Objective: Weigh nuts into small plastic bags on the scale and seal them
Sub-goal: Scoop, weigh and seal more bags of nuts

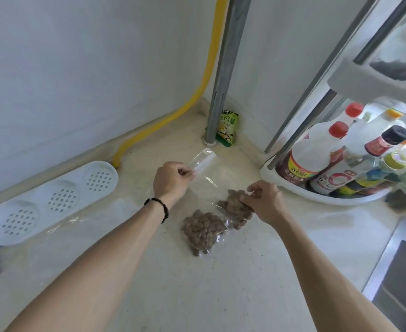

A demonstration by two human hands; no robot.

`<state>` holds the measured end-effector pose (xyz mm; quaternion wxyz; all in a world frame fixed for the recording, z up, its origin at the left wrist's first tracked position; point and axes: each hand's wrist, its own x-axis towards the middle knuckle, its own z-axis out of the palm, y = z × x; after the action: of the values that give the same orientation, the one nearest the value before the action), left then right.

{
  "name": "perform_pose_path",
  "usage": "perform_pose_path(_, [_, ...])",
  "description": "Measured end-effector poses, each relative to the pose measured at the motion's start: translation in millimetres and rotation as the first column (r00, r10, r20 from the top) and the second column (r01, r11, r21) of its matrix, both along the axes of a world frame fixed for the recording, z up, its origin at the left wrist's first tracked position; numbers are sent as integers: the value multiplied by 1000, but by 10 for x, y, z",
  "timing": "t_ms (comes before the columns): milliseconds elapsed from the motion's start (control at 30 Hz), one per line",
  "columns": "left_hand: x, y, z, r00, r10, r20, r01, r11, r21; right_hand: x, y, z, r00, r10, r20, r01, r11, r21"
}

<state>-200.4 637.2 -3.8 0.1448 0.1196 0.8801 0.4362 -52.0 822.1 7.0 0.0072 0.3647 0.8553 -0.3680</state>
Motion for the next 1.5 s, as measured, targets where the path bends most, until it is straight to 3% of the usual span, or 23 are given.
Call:
perform_pose_path(333, [-42, -13, -138, 995, -32, -96, 16, 987, -160, -8, -61, -74, 999, 29, 19, -32, 975, 221])
perform_pose_path(500, [61, -443, -30, 976, -61, -209, 17, 978, -207, -215, -432, 88, 993, 105, -48, -93, 975, 203])
perform_pose_path(633, [226, -1058, 50, 962, -52, -267, -15, 969, -245, -399, -982, 148, 952, 285, -113, -267, 952, 153])
perform_pose_path(800, [374, -1960, 33, 945, -217, -246, 51, 838, -543, -599, -1752, 43, 864, 483, -140, -477, 876, 77])
perform_pose_path(900, [375, -2272, 45, 966, -194, -172, 49, 787, -615, -689, -2096, -52, 834, 547, -76, -542, 837, 74])
perform_pose_path(1067, [370, -2457, -76, 981, -177, -77, 69, 695, -715, -755, -2429, -189, 783, 586, 210, -622, 744, 242])
perform_pose_path(1200, [327, -2419, -119, 966, -206, -159, 7, 631, -776, -800, -2483, -279, 809, 563, 170, -588, 768, 255])
perform_pose_path(1367, [287, -2360, -79, 933, -208, -293, -70, 694, -717, -799, -2488, -311, 843, 529, 97, -536, 813, 227])
perform_pose_path(1500, [259, -2447, -20, 929, -155, -335, -40, 860, -508, -785, -2478, -250, 878, 477, -42, -460, 863, 207])
